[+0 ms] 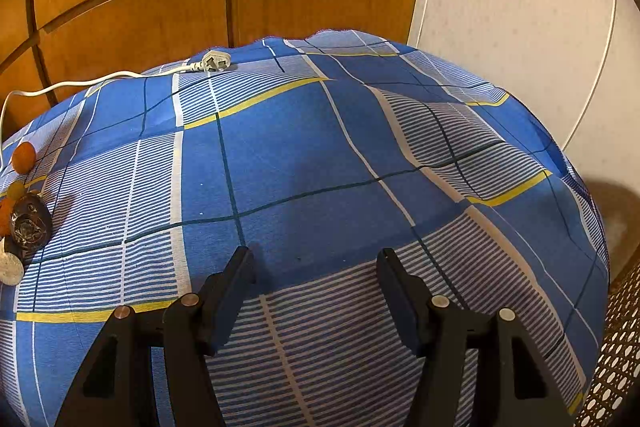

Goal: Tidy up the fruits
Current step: 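Move the left tool to the orange and close its fingers on it, then carry the orange with the left tool into the tray and release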

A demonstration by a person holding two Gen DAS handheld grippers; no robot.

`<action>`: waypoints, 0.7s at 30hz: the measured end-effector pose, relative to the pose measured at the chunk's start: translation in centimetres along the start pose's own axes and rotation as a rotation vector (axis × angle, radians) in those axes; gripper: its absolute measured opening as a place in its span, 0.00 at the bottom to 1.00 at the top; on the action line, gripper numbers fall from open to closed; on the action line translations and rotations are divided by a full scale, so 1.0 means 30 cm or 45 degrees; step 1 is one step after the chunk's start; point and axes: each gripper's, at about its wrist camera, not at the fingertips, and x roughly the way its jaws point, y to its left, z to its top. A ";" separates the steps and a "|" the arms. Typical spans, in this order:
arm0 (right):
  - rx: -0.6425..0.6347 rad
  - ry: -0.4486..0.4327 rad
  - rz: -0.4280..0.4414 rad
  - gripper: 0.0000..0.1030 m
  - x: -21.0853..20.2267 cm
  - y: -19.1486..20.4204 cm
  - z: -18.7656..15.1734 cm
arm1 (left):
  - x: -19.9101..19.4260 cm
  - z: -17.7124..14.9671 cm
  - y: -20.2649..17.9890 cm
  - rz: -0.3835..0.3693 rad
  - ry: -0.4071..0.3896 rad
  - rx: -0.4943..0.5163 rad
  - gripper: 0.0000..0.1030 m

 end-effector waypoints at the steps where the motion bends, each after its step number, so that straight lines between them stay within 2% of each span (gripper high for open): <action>1: 0.000 0.000 0.000 0.63 0.000 0.000 0.000 | 0.037 0.015 0.002 0.000 0.026 -0.007 0.80; 4: -0.002 -0.003 -0.002 0.63 0.001 0.001 0.003 | 0.107 0.042 0.002 0.011 0.065 -0.017 0.76; 5: -0.003 -0.003 -0.003 0.63 0.002 0.002 0.004 | 0.126 0.045 -0.001 0.007 0.084 -0.014 0.72; 6: -0.004 -0.004 -0.004 0.63 0.002 0.002 0.003 | 0.150 0.048 -0.003 0.005 0.108 -0.009 0.60; 8: -0.005 -0.005 -0.005 0.63 0.003 0.002 0.002 | 0.189 0.046 -0.006 0.038 0.137 0.003 0.46; 9: -0.005 -0.005 -0.005 0.63 0.003 0.003 0.002 | 0.189 0.043 -0.012 0.049 0.114 0.027 0.39; 15: -0.008 -0.007 -0.007 0.63 0.005 0.003 0.002 | 0.126 0.018 0.010 0.018 0.081 -0.013 0.38; 21: -0.008 -0.008 -0.006 0.63 0.007 0.000 0.001 | -0.055 -0.038 0.037 -0.040 0.024 -0.078 0.38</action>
